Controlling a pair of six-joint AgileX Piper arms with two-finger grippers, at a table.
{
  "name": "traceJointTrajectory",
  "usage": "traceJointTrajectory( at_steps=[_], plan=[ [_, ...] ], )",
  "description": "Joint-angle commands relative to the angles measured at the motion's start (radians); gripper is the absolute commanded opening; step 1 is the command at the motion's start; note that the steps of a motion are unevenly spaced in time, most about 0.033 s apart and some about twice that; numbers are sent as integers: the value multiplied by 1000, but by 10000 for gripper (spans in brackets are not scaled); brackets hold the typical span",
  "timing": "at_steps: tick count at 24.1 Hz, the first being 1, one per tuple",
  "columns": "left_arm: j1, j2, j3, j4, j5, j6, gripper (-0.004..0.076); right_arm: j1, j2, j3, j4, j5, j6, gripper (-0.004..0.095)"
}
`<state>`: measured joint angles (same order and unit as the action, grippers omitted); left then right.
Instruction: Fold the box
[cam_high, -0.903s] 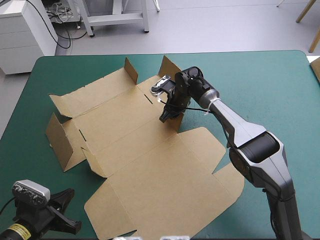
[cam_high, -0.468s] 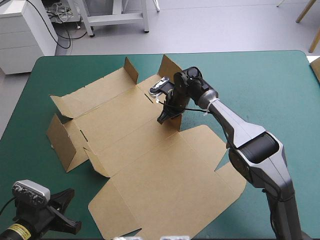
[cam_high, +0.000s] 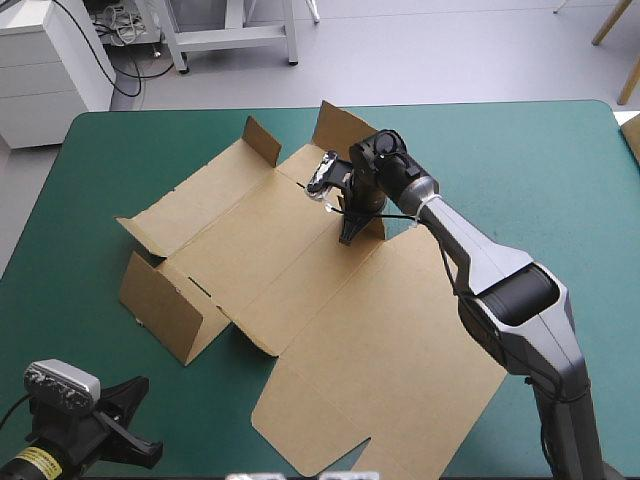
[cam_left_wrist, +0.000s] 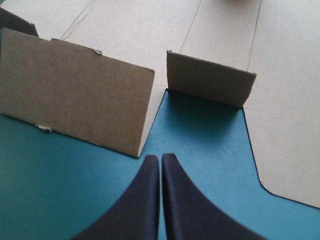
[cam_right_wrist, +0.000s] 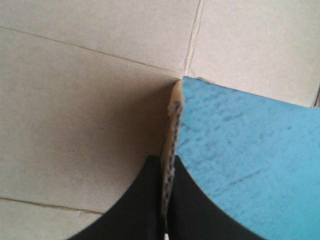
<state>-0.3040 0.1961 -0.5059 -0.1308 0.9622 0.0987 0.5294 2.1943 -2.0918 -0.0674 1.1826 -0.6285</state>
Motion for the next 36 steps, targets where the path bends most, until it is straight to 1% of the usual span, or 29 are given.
traceJointTrajectory(
  at_steps=[1,5,12,16,18,21,24,27,32,36],
  plan=[
    [-5,12,-23,-12,-65,-8,-8,-3,-65,-47,91,-13,-158,-22],
    [-5,12,-23,-12,-65,-8,-8,7,-65,-73,216,-13,-249,-22],
    [-5,12,-23,-12,-65,-8,-8,69,-65,-99,233,-13,-323,-22],
    [-5,12,-23,-12,-65,-8,-8,103,-65,-100,196,-13,-351,-22],
    [-5,12,-23,-12,-65,-8,-8,120,-65,-100,154,-11,-341,-22],
    [-5,12,-23,-12,-65,-8,-8,128,-71,-86,148,-11,-316,-22],
    [-5,12,-23,-12,-65,-8,-8,128,-102,-31,47,-11,-285,-22],
    [-5,12,-23,-12,-65,-8,-8,126,-171,80,40,-11,-287,-22],
    [-5,12,-23,-12,-65,-8,-8,126,-253,229,27,-11,-353,-22],
    [-5,12,-23,-12,-65,-8,-8,126,-256,238,20,-13,-452,-22]
  ],
)
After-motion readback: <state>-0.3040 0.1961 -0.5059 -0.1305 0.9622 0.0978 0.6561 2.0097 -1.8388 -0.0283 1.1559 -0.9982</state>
